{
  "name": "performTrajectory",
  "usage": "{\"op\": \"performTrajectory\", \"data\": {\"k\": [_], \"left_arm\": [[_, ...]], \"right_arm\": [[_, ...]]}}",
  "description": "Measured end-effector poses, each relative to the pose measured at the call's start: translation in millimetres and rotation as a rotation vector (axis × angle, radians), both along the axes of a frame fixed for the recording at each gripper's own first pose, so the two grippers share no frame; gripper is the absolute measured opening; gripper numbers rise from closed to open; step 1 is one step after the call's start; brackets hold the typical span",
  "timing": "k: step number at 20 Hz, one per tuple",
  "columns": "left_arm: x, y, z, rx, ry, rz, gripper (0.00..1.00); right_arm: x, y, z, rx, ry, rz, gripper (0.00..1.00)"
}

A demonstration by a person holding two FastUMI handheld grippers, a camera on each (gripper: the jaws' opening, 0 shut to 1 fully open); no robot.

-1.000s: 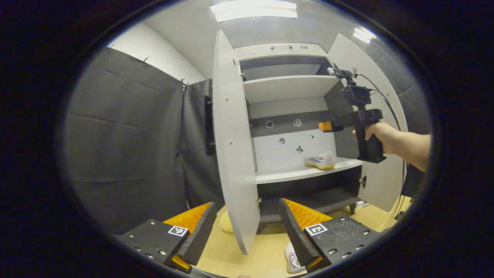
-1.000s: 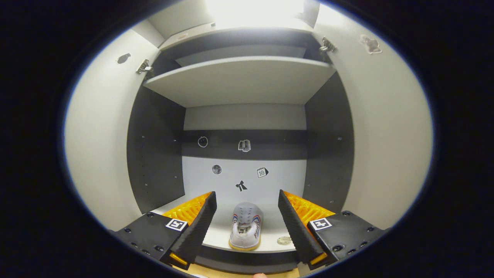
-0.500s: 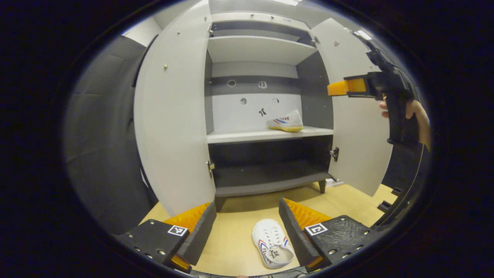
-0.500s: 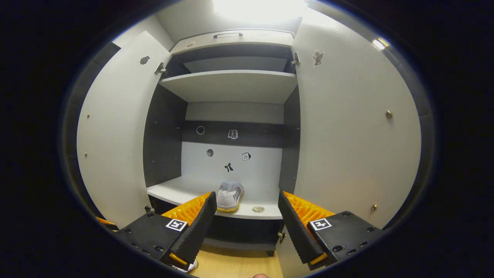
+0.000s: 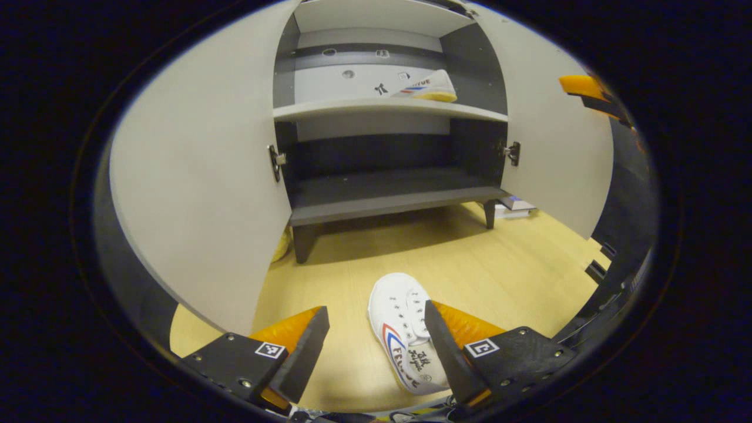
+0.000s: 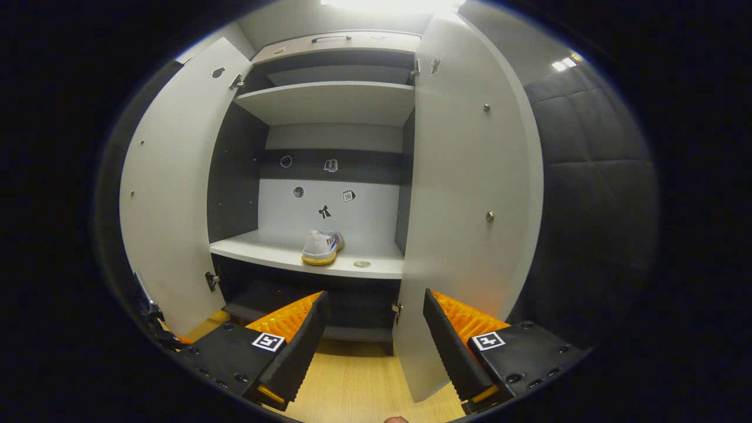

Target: Grab one shoe with the right hand and put it into the shoe cabinet, grab the other shoe with the left hand and put it into the shoe cabinet; then close the right door with the right hand and the left door with the left hand.

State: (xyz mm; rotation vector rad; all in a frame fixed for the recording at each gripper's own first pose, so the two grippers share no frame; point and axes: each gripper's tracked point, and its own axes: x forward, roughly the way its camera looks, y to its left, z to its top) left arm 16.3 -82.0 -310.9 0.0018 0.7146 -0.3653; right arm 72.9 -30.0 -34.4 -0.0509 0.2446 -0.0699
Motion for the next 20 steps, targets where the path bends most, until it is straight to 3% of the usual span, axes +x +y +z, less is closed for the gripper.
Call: {"op": "performTrajectory", "data": {"k": [12, 14, 15, 16, 19, 20], "left_arm": [[-14, 0, -77, 0.024, 0.211, -0.013, 0.96], [-17, -7, -79, -0.007, 0.229, -0.015, 0.91], [-17, -12, -80, -0.024, 0.236, -0.017, 0.79], [-19, -20, -81, -0.054, 0.245, -0.031, 0.75], [-20, -22, -81, -0.066, 0.258, -0.020, 0.39], [-20, -23, -81, -0.068, 0.263, -0.018, 0.40]], "right_arm": [[-28, -19, -17, -0.030, 0.065, -0.042, 0.97], [-30, -19, -19, -0.030, 0.073, -0.041, 0.98], [-30, -19, -20, -0.031, 0.074, -0.040, 0.96], [-31, -18, -19, -0.035, 0.072, -0.037, 0.97], [-33, -16, -18, -0.042, 0.067, -0.022, 0.98], [-34, -15, -18, -0.040, 0.064, -0.016, 0.97]]}}
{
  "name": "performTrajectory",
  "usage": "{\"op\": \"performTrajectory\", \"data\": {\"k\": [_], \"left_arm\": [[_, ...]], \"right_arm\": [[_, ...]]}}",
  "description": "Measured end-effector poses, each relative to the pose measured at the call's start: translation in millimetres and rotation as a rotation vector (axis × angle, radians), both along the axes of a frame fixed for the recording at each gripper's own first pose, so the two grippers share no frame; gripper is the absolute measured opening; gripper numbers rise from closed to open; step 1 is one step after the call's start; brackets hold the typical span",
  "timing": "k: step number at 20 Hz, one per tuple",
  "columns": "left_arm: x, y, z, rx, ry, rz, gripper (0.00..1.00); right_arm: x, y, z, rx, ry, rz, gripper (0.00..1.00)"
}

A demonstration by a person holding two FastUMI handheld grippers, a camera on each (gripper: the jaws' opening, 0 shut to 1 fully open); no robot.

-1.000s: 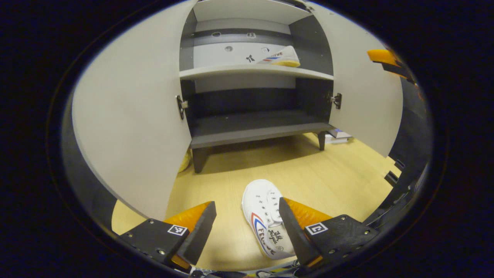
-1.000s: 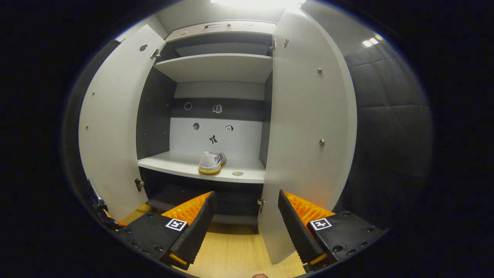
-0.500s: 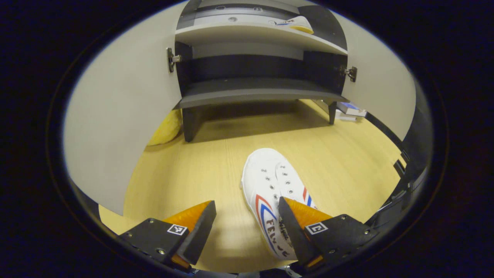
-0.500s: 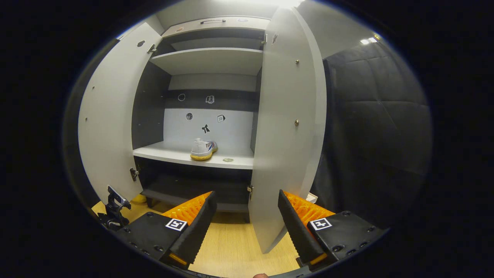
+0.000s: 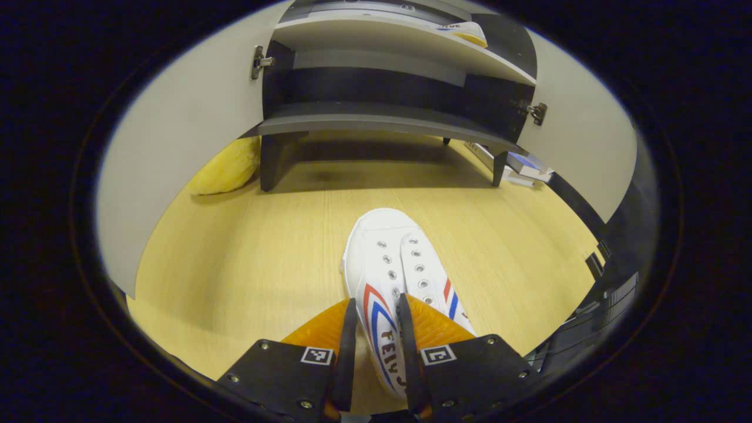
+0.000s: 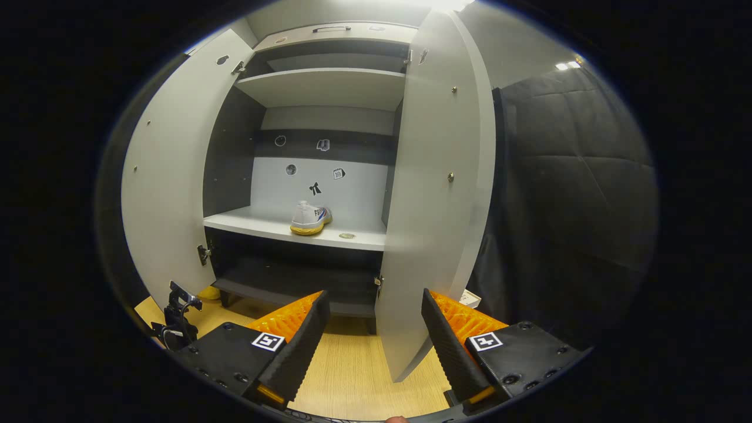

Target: Grab one shoe with the right hand and put it into the shoe cabinet, grab the other shoe with the left hand and put it into the shoe cabinet; then close the right door with the right hand and the left door with the left hand.

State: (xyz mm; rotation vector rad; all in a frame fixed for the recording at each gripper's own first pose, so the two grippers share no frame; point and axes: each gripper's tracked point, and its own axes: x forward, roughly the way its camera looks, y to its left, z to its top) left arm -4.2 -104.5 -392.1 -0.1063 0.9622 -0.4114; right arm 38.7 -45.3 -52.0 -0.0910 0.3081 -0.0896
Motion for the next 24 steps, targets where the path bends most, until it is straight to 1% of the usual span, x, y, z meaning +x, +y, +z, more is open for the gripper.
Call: {"op": "performTrajectory", "data": {"k": [1, 2, 3, 4, 5, 6, 8, 12, 13, 16, 19, 21, 24], "left_arm": [[2, 0, -1, -0.002, 0.000, 0.004, 0.40], [1, 0, 1, -0.010, 0.009, 0.016, 0.31], [2, 3, 2, -0.015, 0.007, 0.029, 0.29], [5, 5, 2, -0.016, 0.001, 0.052, 0.22], [3, 5, 2, -0.019, -0.002, 0.061, 0.05], [7, 6, 6, -0.009, -0.020, 0.057, 0.02], [8, 5, 12, 0.015, -0.036, 0.049, 0.02], [22, -1, 44, -0.014, -0.096, 0.055, 0.01], [23, -2, 57, -0.023, -0.116, 0.055, 0.01], [37, -6, 98, -0.043, -0.196, 0.049, 0.02], [54, -9, 141, -0.070, -0.276, 0.071, 0.01], [67, -13, 170, -0.098, -0.321, 0.075, 0.01], [85, -17, 213, -0.147, -0.387, 0.091, 0.01]], "right_arm": [[0, 2, 0, 0.003, 0.000, 0.004, 0.97], [0, 3, 0, 0.005, -0.002, 0.011, 0.97], [-1, 5, 1, 0.009, -0.003, 0.015, 0.97], [-3, 8, 0, 0.018, -0.002, 0.024, 0.97], [-4, 12, 0, 0.026, 0.000, 0.035, 0.97], [-4, 14, -2, 0.030, 0.004, 0.043, 0.98], [-6, 20, -4, 0.033, 0.013, 0.062, 0.98], [-5, 31, 2, 0.035, -0.003, 0.100, 0.97], [-4, 34, 5, 0.036, -0.013, 0.109, 0.98], [-4, 38, 8, 0.045, -0.033, 0.125, 0.97], [-7, 40, 7, 0.067, -0.035, 0.134, 0.97], [-11, 39, 8, 0.078, -0.039, 0.136, 0.97], [-20, 50, 15, 0.116, -0.078, 0.168, 0.98]]}}
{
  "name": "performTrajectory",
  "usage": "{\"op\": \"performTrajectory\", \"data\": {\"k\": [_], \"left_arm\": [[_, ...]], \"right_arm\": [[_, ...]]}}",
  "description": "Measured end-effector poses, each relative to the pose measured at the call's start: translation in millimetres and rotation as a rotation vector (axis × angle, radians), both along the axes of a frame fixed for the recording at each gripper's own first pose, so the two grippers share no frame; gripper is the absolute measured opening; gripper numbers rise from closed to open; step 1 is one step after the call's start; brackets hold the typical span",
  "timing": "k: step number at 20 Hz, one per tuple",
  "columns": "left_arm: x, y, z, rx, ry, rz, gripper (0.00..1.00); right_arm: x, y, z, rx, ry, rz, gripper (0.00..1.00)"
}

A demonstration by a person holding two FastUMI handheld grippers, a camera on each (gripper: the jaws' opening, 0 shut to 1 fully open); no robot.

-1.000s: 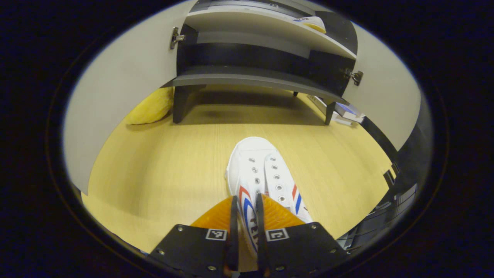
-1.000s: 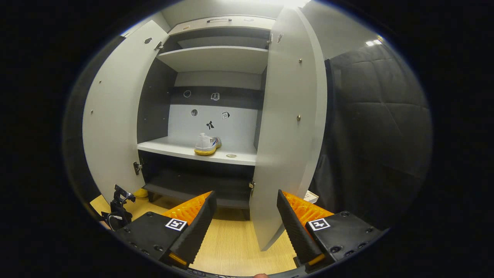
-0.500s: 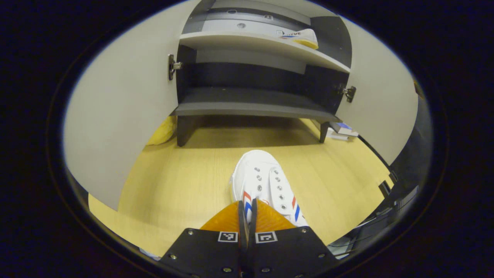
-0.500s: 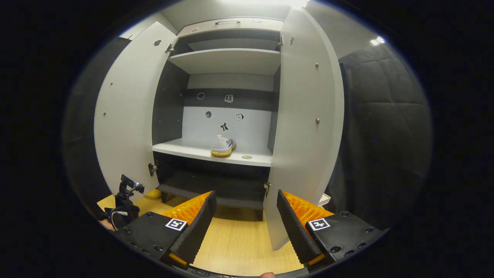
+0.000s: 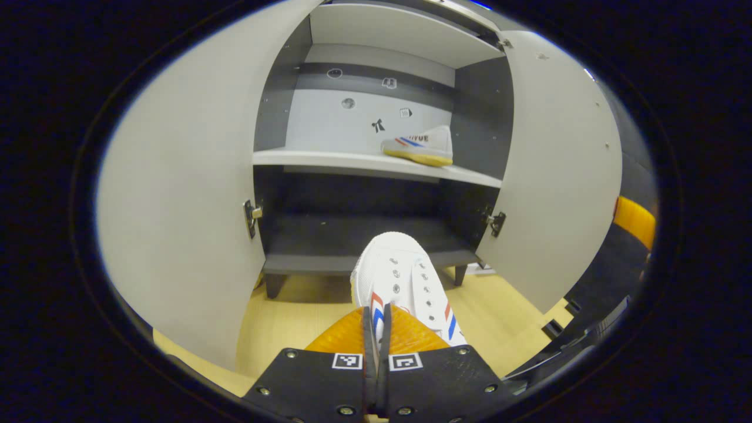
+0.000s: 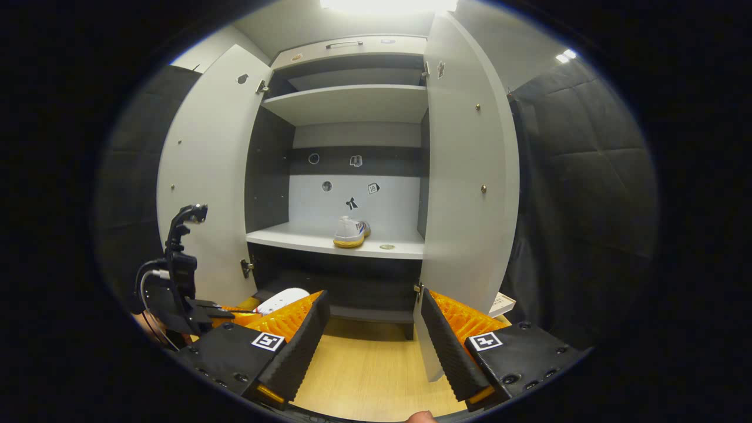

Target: Grab one shoe with the right hand and put it into the shoe cabinet, grab the other shoe with the left hand and put it into the shoe cabinet; then close the right door with the right hand and the left door with the left hand.

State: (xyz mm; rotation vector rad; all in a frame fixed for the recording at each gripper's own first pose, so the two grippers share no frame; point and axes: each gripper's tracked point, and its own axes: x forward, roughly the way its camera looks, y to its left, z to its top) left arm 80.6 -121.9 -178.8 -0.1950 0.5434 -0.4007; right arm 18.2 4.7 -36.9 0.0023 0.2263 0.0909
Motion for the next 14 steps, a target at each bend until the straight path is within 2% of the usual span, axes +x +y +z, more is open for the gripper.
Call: {"op": "performTrajectory", "data": {"k": [7, 14], "left_arm": [[53, 2, 91, -0.031, -0.151, 0.041, 0.01], [130, 9, 133, -0.033, -0.229, 0.116, 0.01]], "right_arm": [[-20, 15, -9, 0.025, 0.007, 0.056, 0.98], [-27, 7, -17, 0.054, 0.025, 0.048, 0.98]]}}
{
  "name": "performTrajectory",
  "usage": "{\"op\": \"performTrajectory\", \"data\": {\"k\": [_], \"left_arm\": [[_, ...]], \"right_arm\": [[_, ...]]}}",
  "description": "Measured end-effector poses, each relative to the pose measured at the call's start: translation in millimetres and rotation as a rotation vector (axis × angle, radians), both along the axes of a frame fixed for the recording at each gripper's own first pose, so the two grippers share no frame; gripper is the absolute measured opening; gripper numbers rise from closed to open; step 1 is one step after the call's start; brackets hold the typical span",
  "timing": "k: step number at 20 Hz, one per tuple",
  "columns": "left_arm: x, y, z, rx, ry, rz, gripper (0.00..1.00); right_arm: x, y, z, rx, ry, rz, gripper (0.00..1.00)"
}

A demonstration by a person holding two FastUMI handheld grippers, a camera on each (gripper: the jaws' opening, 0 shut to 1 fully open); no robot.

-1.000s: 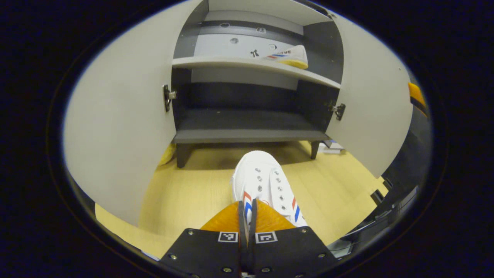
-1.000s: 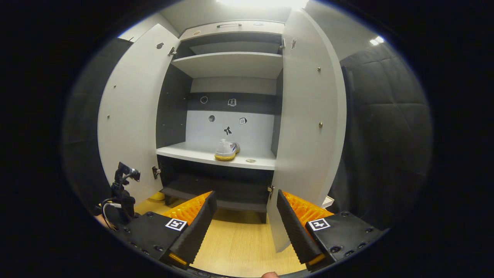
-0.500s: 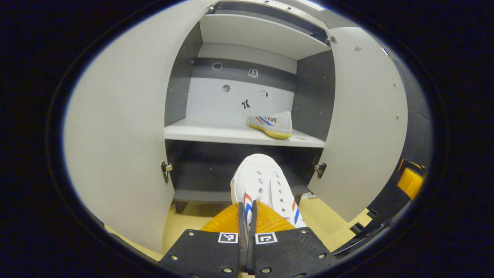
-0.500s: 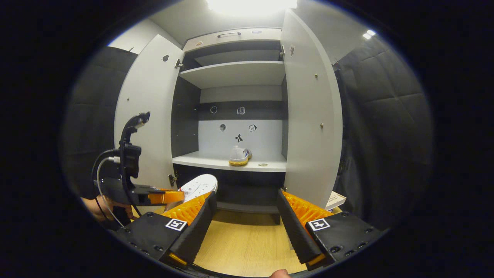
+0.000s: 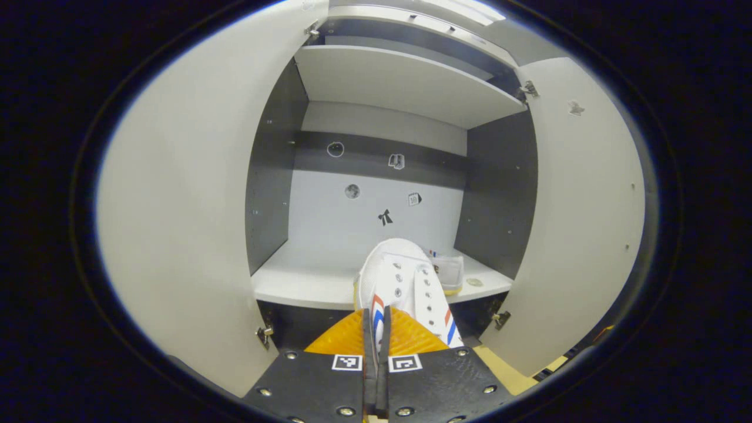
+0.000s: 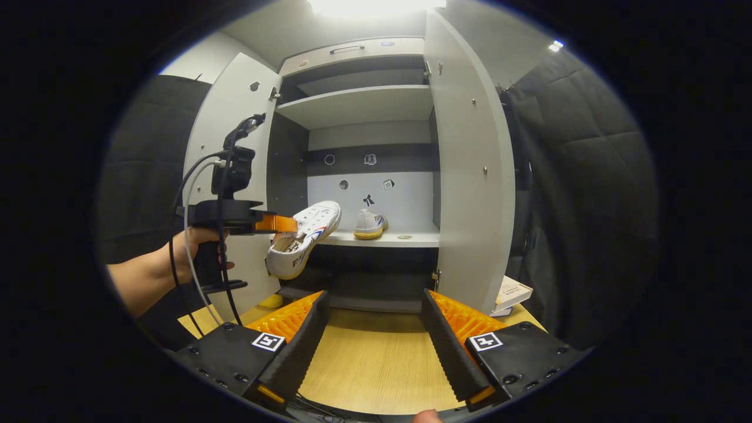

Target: Grab one shoe with the right hand and put it into the shoe cabinet, grab the other shoe with the left hand and put it into the shoe cabinet; then close the right door with the right hand and the left door with the left hand.

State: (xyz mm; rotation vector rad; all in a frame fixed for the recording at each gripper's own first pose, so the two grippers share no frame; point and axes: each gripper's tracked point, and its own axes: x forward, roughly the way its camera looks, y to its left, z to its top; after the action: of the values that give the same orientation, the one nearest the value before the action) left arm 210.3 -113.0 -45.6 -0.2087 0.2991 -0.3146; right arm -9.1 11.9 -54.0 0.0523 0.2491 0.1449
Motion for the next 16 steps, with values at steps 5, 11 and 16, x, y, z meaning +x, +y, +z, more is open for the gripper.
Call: {"op": "performTrajectory", "data": {"k": [5, 11, 16], "left_arm": [[74, -3, 11, -0.007, -0.004, 0.053, 0.00], [147, 5, -1, 0.012, 0.027, 0.122, 0.01], [172, 5, -32, 0.011, 0.108, 0.139, 0.01]], "right_arm": [[-6, -5, 5, 0.020, -0.025, -0.008, 0.98], [-13, -17, -2, 0.033, -0.003, -0.022, 0.98], [-20, -31, 5, 0.024, -0.029, -0.055, 0.98]]}}
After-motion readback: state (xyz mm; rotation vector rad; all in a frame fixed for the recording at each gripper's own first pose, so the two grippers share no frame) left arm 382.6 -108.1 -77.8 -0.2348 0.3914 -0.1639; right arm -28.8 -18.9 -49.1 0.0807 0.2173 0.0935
